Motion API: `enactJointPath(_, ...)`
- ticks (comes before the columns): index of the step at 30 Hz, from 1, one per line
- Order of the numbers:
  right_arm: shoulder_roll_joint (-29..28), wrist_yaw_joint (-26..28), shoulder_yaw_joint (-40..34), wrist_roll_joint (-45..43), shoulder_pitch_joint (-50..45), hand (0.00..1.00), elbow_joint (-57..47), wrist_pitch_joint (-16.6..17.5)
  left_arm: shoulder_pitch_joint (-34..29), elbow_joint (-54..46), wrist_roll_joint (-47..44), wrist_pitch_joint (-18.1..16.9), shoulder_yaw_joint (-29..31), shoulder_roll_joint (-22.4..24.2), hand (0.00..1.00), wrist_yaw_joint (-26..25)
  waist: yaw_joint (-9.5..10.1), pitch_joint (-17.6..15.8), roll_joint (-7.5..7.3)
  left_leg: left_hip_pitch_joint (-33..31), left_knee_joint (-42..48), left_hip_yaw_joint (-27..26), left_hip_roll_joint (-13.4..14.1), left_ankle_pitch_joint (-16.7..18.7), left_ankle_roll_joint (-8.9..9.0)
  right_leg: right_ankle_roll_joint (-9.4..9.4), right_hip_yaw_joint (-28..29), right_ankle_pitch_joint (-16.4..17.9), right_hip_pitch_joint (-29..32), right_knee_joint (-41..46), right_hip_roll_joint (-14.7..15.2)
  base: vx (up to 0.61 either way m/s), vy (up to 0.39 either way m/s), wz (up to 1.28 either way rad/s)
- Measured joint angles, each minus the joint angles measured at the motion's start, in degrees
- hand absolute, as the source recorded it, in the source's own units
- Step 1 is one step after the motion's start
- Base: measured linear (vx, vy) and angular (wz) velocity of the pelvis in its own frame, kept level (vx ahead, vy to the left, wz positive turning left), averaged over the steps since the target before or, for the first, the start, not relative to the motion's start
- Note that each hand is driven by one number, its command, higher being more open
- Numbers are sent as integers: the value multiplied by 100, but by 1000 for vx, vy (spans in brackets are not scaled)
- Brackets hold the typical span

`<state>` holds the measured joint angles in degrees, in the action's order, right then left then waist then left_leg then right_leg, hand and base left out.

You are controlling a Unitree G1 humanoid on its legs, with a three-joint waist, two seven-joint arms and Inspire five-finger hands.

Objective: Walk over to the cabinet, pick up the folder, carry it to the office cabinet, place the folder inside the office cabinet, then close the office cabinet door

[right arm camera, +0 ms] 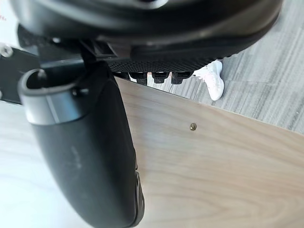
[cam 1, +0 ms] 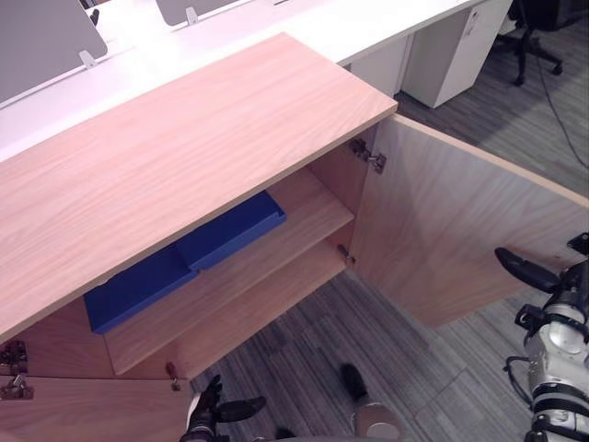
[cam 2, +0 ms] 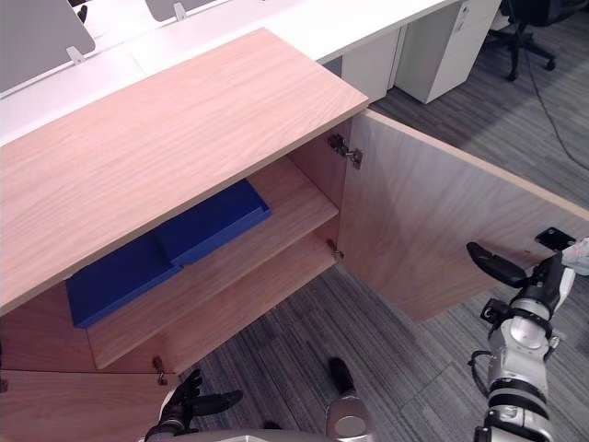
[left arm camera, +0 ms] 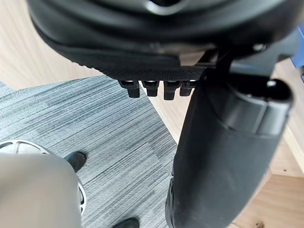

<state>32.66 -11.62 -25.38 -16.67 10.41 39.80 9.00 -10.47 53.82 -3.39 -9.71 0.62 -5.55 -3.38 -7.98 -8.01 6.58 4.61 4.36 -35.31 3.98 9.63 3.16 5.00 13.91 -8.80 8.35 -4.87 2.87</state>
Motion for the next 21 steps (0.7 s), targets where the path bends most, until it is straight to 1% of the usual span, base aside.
enactJointPath(1, 41, 1, 29, -6, 8, 100, 0, 0, -1, 0, 0, 0, 0, 24, 100, 2, -11, 2, 29, -2, -13, 35, 4, -1, -1, 0, -26, 0, 2, 0, -3, -17, -52, 4)
enactJointPath(5, 76, 39, 164, -54, -31, 100, -103, -2, -1, -31, 1, -13, 0, 48, 100, 3, -117, 2, 38, -9, -29, 144, 26, -13, -17, 1, -140, 1, -9, -7, 12, -51, -59, 8)
enactJointPath(7, 72, 34, 215, -235, -350, 100, -472, -3, -10, -71, 3, -41, 1, 92, 100, 5, -122, 1, 36, -12, -30, 174, 21, -17, -20, 9, -166, 7, -15, -32, 11, -82, -67, 6)
enactJointPath(10, -126, 57, 327, -231, -1200, 100, -1573, -4, -89, -97, 11, -42, 6, 147, 100, 4, -189, -7, 24, -11, -33, 179, 34, -22, -19, 18, -182, 21, -15, -34, 4, -58, -65, 0)
enactJointPath(12, -510, 174, 456, -216, -1912, 100, -2580, 5, -148, -95, 31, -41, 8, 163, 100, 10, -369, -26, -8, 3, -32, 167, 65, -24, -15, 18, -182, 15, -27, -30, -31, -40, -67, -3)
enactJointPath(13, -585, 204, 520, -207, -2087, 100, -2781, 16, -151, -95, 62, -41, 9, 163, 100, 11, -404, -27, -15, 14, -32, 163, 72, -24, -15, 19, -181, 12, -37, -19, -41, -55, -95, -12)
enactJointPath(14, -801, 299, 794, -135, -2610, 100, -3300, 66, -152, -92, 151, -43, 13, 158, 100, 12, -463, -23, -62, 72, -31, 121, 96, -23, -11, 13, -137, -4, -67, 0, -82, -45, -66, -15)
enactJointPath(17, -960, 467, 1213, -116, -3209, 100, -3846, 114, -146, -91, 235, -58, 12, 147, 100, 14, -501, -1, -164, 113, -15, 18, 116, -20, -6, 10, -39, -40, -71, 1, -123, -75, -65, -22)
enactJointPath(21, -1067, 1225, 2209, -120, -4221, 100, -4758, 122, -54, 36, 350, -68, 9, -9, 100, 100, -526, 42, -508, 81, 202, -187, 166, 66, 36, 16, 234, -131, -6, 0, -173, -122, -81, -33)
